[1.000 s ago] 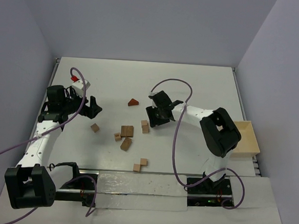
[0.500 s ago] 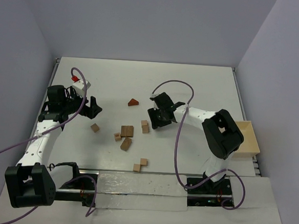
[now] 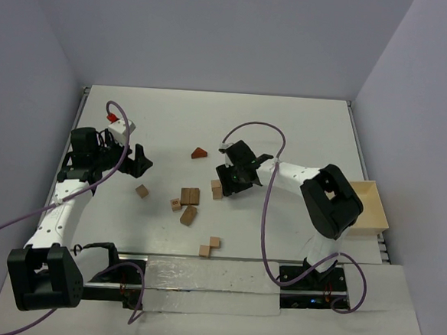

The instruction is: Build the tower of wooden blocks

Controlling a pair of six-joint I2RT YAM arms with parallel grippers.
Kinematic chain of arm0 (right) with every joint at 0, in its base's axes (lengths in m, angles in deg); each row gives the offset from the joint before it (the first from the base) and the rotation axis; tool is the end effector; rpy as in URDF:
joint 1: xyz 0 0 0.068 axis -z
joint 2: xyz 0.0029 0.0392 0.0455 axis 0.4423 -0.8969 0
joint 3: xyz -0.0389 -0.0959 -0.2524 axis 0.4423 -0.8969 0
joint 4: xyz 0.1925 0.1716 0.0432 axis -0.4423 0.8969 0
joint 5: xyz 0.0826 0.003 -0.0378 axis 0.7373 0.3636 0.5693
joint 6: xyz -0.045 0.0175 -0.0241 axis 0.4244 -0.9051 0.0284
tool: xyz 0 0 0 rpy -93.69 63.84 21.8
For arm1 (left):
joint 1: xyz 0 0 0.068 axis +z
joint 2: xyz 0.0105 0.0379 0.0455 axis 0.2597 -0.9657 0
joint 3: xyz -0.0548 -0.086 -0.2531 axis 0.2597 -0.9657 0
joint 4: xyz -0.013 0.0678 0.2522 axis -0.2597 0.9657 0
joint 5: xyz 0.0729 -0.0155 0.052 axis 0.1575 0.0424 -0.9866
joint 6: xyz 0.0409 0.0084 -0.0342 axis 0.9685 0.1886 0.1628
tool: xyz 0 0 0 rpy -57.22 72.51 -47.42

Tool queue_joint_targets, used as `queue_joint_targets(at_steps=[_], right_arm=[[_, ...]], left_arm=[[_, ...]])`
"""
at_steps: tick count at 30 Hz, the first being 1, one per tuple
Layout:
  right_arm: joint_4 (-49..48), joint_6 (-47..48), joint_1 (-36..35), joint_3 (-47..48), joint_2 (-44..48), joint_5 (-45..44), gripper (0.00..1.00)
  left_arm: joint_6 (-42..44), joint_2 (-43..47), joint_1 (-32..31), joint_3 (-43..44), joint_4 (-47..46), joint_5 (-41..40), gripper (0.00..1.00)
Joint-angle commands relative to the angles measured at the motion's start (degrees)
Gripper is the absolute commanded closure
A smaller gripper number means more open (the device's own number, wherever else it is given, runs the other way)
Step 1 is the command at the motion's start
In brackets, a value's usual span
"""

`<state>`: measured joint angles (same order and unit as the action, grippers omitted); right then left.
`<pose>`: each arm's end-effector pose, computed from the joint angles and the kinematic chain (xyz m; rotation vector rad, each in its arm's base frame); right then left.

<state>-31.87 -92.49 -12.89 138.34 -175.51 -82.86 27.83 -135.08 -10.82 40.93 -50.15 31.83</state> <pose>0.2734 0.2266 0.1600 -0.6814 2.5975 0.4084 0.2312 -0.0038 0.2641 0.4936 2.0287 -0.5024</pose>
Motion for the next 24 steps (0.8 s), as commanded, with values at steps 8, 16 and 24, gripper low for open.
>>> queue_joint_targets(at_steps=[8,16,24], right_arm=[[1.1,-1.3,-0.9,0.9,-1.2,1.6,0.41],[1.0,-1.2,-0.9,1.2,-1.6,1.6,0.41],[1.1,-1.2,-0.9,1.8,-2.0,1.8,0.41]], left_arm=[[0.6,0.2,0.3,0.1,-2.8,0.7,0.01],[0.5,0.1,0.3,0.1,-2.9,0.7,0.01],[0.5,0.3,0.3,0.0,-3.0,0.7,0.01]])
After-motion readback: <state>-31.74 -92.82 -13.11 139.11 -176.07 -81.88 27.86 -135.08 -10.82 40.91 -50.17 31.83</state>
